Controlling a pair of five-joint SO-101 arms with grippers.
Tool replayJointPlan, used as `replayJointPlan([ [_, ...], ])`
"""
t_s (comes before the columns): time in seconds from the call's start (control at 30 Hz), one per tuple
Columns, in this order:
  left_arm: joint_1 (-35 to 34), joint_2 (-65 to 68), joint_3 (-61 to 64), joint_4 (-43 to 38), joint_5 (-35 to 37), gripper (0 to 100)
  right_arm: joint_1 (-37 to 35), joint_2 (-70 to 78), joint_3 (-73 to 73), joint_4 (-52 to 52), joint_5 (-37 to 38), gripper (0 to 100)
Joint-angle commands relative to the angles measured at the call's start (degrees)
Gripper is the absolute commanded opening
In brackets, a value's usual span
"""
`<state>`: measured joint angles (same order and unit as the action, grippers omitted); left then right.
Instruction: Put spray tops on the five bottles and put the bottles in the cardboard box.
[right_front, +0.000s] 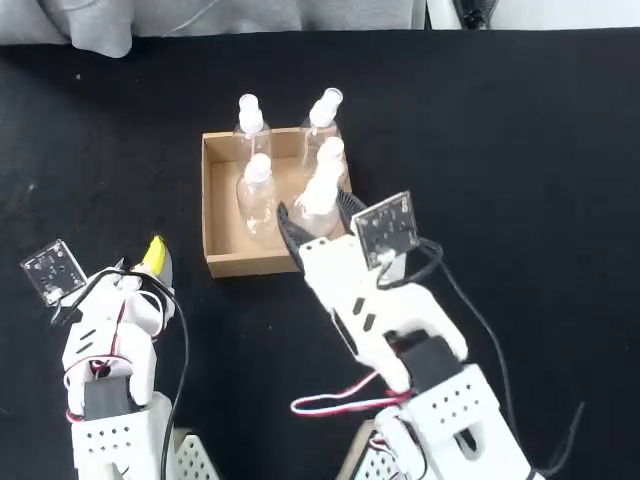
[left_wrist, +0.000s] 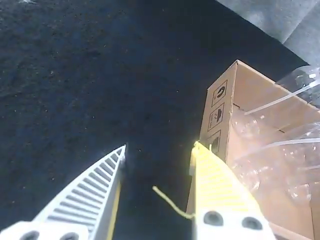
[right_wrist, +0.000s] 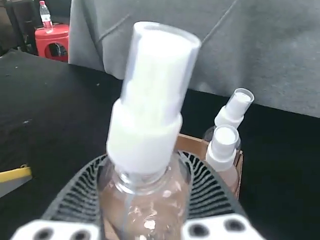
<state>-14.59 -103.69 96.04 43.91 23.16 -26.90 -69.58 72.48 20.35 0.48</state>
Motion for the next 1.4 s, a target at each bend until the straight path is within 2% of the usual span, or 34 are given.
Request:
replayJointPlan([
  [0.0, -0.31, -0.79, 1.45, 0.26, -0.18, 19, 2.64, 3.56, -4.09, -4.84, 0.26, 1.2],
  [0.57, -0.31, -0.79, 1.45, 0.26, -0.18, 19, 7.65, 19.03, -4.09, -19.69, 0.26, 1.2],
  [0.9, -0.31, -0.79, 1.45, 0.26, -0.18, 19, 7.65, 25.54, -1.01, -29.45, 0.53, 1.1],
  [1.37, -0.31, -0.79, 1.45, 0.35, -0.18, 19, 7.74, 32.57, 0.04, -30.33, 0.26, 1.1],
])
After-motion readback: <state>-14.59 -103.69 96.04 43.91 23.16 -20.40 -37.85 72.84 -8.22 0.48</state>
